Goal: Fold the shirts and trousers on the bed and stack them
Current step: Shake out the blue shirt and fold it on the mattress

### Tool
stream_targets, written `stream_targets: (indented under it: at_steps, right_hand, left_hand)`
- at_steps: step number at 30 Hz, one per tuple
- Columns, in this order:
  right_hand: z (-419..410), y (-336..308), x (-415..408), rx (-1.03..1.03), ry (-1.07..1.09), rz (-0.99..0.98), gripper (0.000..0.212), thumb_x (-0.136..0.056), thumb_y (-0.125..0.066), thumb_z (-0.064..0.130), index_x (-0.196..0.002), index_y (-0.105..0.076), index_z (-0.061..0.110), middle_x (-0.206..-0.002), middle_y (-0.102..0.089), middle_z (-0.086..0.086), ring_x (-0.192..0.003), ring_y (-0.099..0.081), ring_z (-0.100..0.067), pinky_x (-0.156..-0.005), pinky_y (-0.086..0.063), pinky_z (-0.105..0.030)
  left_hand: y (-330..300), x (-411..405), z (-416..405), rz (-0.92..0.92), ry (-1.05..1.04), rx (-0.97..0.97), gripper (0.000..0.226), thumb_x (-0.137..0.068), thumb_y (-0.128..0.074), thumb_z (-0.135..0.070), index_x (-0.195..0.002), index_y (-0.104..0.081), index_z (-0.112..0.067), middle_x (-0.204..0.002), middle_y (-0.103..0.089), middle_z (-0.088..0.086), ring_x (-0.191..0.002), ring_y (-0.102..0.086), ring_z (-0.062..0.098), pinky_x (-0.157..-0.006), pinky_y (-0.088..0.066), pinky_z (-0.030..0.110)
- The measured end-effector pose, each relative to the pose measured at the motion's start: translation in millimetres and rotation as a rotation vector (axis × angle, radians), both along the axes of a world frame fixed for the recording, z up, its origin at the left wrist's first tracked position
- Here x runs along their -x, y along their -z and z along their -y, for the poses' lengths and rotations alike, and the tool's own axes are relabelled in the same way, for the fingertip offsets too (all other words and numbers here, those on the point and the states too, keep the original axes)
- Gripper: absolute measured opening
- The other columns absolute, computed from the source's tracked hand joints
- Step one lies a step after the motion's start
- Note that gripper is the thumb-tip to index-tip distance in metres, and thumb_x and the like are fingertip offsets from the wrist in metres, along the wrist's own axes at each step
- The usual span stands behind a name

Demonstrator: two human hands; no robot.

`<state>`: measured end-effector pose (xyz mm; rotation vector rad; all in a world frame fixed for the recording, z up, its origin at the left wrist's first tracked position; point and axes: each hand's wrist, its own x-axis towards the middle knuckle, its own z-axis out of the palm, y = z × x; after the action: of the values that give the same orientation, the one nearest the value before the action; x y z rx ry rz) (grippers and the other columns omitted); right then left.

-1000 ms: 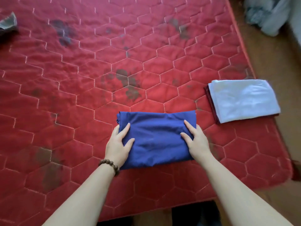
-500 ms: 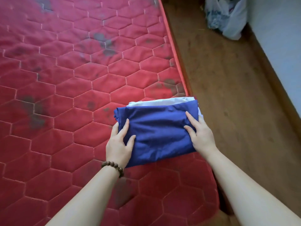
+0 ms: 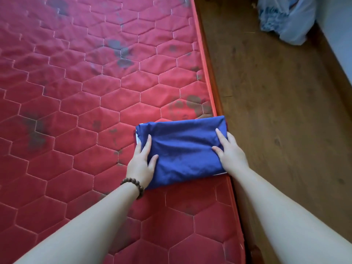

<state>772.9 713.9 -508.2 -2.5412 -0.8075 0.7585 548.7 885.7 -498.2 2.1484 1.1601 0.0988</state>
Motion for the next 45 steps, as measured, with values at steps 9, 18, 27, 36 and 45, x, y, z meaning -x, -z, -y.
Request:
stream_targets:
  at_steps: [9,18,27,36,45]
  right_hand:
    - [1.9,-14.8,11.1,0.153,-0.005,0.200,0.061,-0.096,-0.046,0.048,-0.151,-0.021,0.038,-0.161,-0.011,0.002,-0.124,-0.047,-0.029,-0.094,-0.040,-0.041]
    - [-92.1,-3.3,92.6,-0.112,-0.442,0.538,0.051,-0.090,-0.043,0.018,-0.139,-0.049,0.008,-0.149,-0.042,-0.009,-0.139,-0.037,-0.024,-0.113,-0.031,-0.051]
    - [-77.6,33.8,59.2,0.069,-0.500,0.503,0.062,-0.093,-0.033,0.056,-0.150,-0.028,0.031,-0.159,-0.023,-0.005,-0.146,-0.021,-0.024,-0.118,-0.009,-0.057]
    - [-43.8,33.3,23.2,0.158,-0.171,0.378,0.070,-0.090,-0.013,0.069,-0.152,-0.011,0.039,-0.163,-0.001,-0.004,-0.149,0.008,-0.020,-0.118,0.003,-0.053]
    - [-89.4,12.0,59.8,0.068,-0.329,0.695,0.060,-0.082,-0.062,0.028,-0.137,-0.051,0.008,-0.147,-0.043,-0.015,-0.142,-0.032,-0.030,-0.113,-0.014,-0.063]
  left_hand:
    - [-10.8,-1.1,-5.9,-0.044,0.011,-0.085,0.067,-0.093,-0.059,-0.026,-0.150,-0.024,-0.034,-0.161,-0.004,0.007,-0.138,-0.030,0.031,-0.109,-0.029,0.036]
    - [5.7,-38.2,20.5,-0.196,0.346,-0.488,0.057,-0.091,-0.025,-0.018,-0.145,-0.033,0.001,-0.154,-0.024,0.018,-0.143,-0.025,0.034,-0.116,-0.024,0.050]
    - [39.3,-38.0,3.9,-0.306,0.340,-0.466,0.064,-0.091,-0.033,-0.033,-0.149,-0.029,-0.007,-0.157,-0.021,0.015,-0.145,-0.022,0.034,-0.114,-0.026,0.048]
    - [25.8,-43.0,0.2,-0.296,0.326,-0.372,0.071,-0.083,-0.042,-0.039,-0.147,-0.035,-0.010,-0.157,-0.025,0.011,-0.144,-0.025,0.030,-0.113,-0.027,0.048]
    - [29.3,-44.6,-13.3,-0.262,0.317,-0.485,0.074,-0.077,-0.043,-0.042,-0.142,-0.041,-0.006,-0.153,-0.023,0.026,-0.144,-0.023,0.036,-0.118,-0.006,0.048]
